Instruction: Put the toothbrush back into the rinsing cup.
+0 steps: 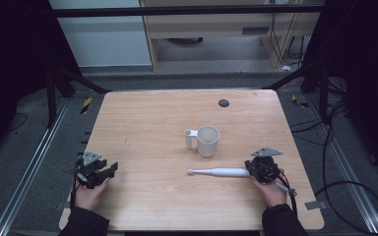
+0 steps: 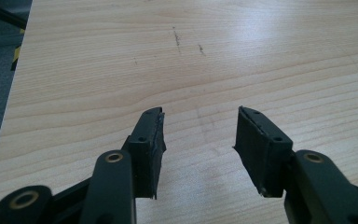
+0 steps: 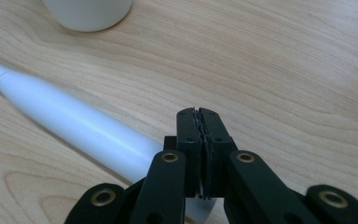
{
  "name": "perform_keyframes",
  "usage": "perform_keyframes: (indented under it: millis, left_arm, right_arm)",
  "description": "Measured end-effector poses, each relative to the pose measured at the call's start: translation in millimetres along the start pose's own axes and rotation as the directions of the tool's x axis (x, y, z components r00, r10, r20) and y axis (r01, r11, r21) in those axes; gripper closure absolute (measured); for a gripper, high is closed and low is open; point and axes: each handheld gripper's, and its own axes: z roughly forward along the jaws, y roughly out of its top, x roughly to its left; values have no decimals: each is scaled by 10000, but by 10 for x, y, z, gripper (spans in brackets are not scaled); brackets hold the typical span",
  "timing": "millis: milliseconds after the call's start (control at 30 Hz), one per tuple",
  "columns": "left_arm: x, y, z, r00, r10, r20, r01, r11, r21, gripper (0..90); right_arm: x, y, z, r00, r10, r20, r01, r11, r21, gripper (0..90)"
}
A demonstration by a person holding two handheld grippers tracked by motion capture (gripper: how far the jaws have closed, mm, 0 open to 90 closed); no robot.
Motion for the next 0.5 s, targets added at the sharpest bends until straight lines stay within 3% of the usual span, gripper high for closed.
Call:
perform_keyframes:
  millis: [500]
  left_arm:
    - [3, -1, -2, 10000, -7, 13, 7, 10000, -12, 513]
  right_arm:
    - [23, -22, -41, 9999, -91, -76, 92, 10000, 29, 858]
